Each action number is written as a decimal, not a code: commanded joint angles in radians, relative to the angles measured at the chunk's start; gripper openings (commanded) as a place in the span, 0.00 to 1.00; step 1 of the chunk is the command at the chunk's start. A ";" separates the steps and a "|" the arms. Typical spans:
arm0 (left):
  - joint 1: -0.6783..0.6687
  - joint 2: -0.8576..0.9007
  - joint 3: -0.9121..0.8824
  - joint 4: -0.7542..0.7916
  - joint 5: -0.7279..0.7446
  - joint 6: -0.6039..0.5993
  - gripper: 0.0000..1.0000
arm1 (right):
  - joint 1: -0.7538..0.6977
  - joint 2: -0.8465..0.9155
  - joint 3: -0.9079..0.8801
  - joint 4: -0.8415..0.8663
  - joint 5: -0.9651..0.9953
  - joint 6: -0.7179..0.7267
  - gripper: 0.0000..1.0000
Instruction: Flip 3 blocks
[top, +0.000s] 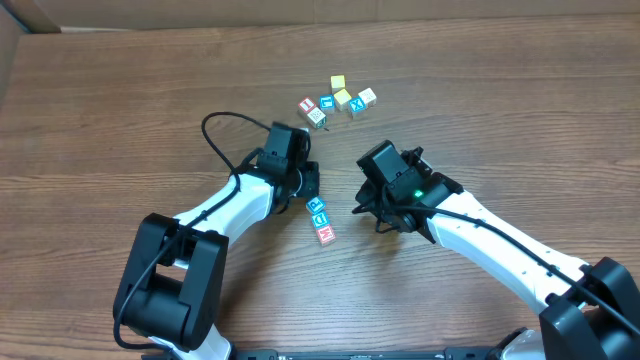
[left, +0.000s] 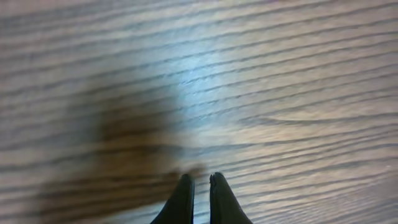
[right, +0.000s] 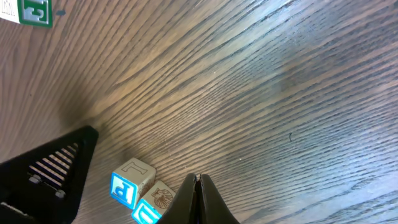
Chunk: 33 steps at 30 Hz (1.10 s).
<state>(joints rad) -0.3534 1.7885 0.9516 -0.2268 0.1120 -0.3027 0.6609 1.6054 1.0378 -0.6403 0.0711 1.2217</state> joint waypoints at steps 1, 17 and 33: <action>0.000 0.017 0.016 0.005 0.084 0.061 0.04 | -0.001 -0.008 0.010 0.002 0.019 -0.026 0.04; 0.000 0.017 0.016 -0.076 0.134 0.137 0.04 | 0.001 -0.008 0.010 -0.034 0.013 -0.026 0.04; 0.002 0.016 0.125 -0.177 0.134 0.239 0.04 | 0.001 -0.008 0.010 -0.051 -0.054 -0.109 0.04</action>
<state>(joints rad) -0.3534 1.7893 1.0023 -0.3771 0.2584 -0.0971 0.6617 1.6054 1.0378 -0.7116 0.0437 1.1889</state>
